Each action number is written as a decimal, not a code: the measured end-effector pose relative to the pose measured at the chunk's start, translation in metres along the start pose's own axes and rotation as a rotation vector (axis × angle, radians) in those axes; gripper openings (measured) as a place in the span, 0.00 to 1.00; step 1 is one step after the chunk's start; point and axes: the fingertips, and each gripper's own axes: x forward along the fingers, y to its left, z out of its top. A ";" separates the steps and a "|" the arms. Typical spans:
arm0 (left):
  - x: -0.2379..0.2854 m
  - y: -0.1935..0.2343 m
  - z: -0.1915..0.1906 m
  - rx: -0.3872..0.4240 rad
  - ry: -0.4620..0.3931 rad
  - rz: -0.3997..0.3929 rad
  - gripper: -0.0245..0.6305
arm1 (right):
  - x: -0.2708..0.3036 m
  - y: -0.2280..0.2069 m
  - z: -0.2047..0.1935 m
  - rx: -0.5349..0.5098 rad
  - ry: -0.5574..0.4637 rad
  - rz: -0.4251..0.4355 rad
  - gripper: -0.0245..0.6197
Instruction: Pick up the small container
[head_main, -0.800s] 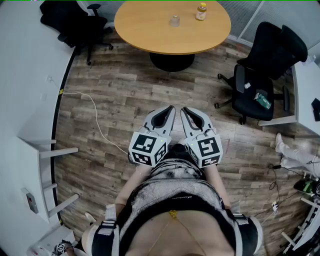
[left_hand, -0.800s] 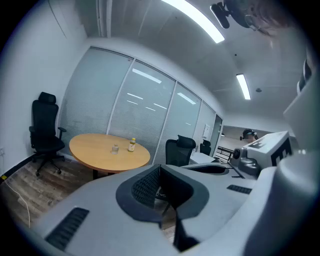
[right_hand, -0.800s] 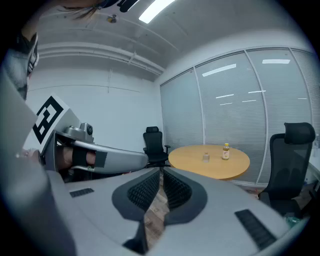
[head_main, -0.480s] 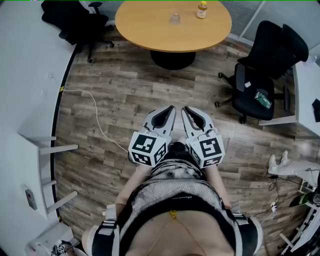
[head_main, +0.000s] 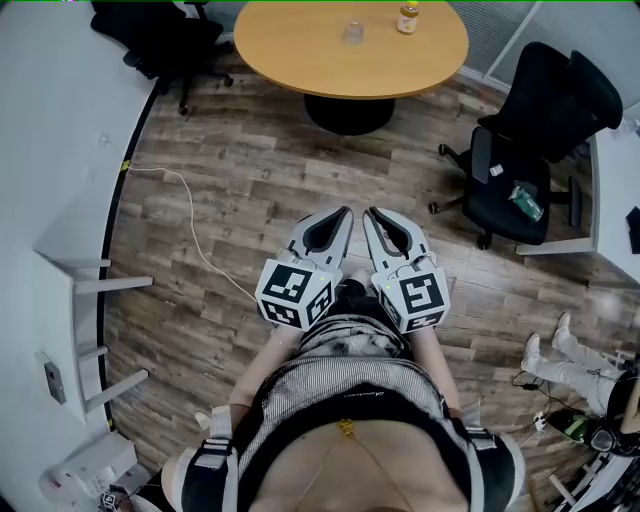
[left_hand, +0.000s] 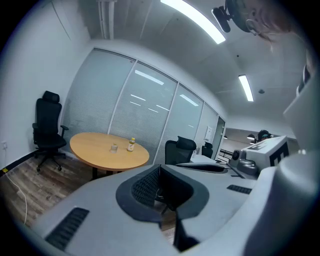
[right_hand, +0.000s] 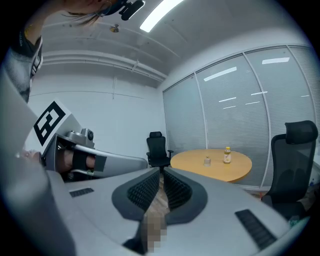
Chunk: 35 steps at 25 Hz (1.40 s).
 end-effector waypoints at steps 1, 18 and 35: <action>0.001 -0.001 0.000 -0.002 -0.001 0.001 0.07 | 0.000 -0.002 0.000 -0.003 0.000 0.002 0.10; 0.025 0.021 0.005 -0.022 0.004 -0.017 0.07 | 0.026 -0.018 0.008 -0.008 -0.020 -0.019 0.10; 0.080 0.091 0.042 -0.025 0.007 -0.069 0.07 | 0.113 -0.049 0.033 -0.006 -0.017 -0.055 0.10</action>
